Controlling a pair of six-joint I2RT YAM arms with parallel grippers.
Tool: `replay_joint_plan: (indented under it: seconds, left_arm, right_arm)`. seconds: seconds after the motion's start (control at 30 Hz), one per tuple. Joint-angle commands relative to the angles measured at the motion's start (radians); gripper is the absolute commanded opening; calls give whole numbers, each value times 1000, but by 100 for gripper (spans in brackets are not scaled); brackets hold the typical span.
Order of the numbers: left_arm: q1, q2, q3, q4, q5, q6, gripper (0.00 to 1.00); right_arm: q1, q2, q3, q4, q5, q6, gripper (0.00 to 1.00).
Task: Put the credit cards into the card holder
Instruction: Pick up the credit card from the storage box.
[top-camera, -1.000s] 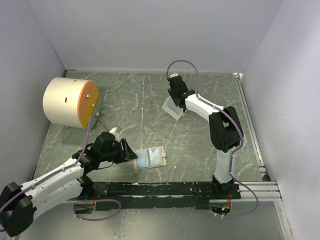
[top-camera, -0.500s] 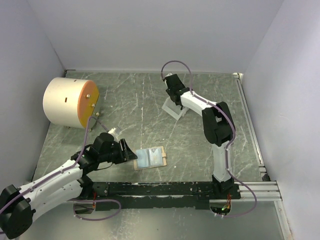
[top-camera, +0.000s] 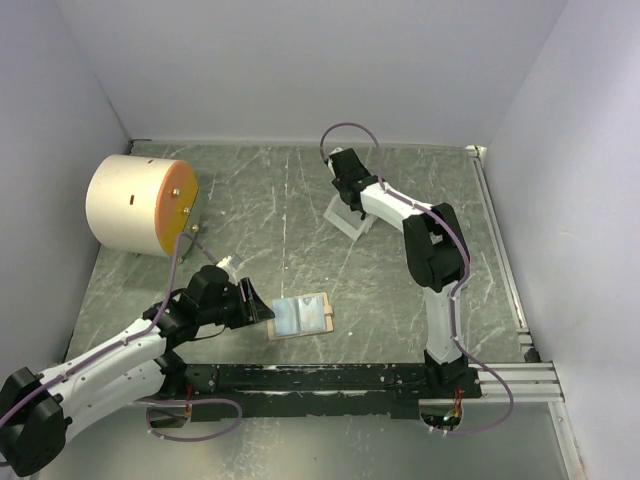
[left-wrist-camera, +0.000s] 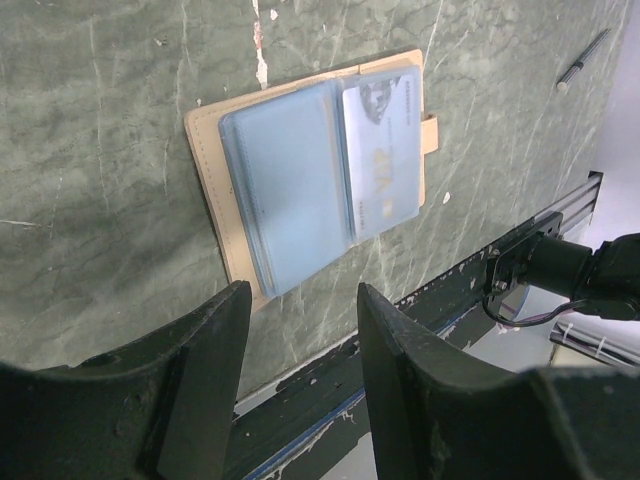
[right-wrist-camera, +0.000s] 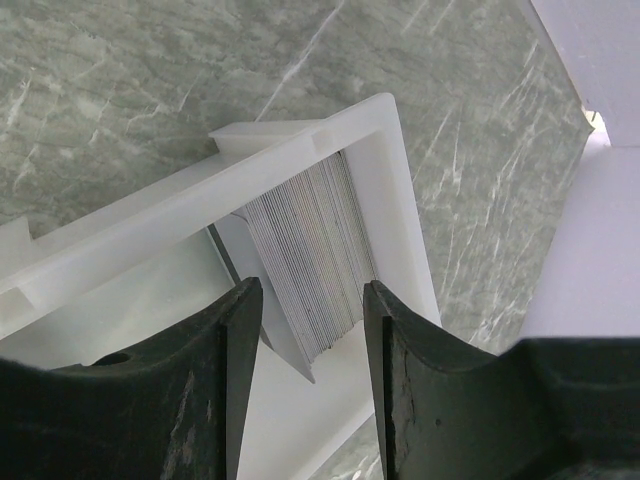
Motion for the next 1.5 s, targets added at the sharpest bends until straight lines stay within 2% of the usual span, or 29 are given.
replay_joint_plan:
  seconds: [0.0, 0.23, 0.4, 0.87, 1.47]
  left_arm:
    - [-6, 1, -16, 17, -2, -8, 57]
    - [-6, 45, -15, 64, 22, -13, 57]
    - [-5, 73, -20, 84, 31, -10, 57]
    - [-5, 94, -12, 98, 29, 1, 57]
    - [-7, 48, -14, 60, 8, -3, 58]
  right_arm:
    - [-7, 16, -9, 43, 11, -24, 45]
    - [-7, 39, -2, 23, -10, -6, 46]
    - [-7, 65, 8, 22, 38, -22, 46]
    - [-7, 44, 4, 47, 95, -50, 40]
    - [-6, 34, 17, 56, 96, -45, 41]
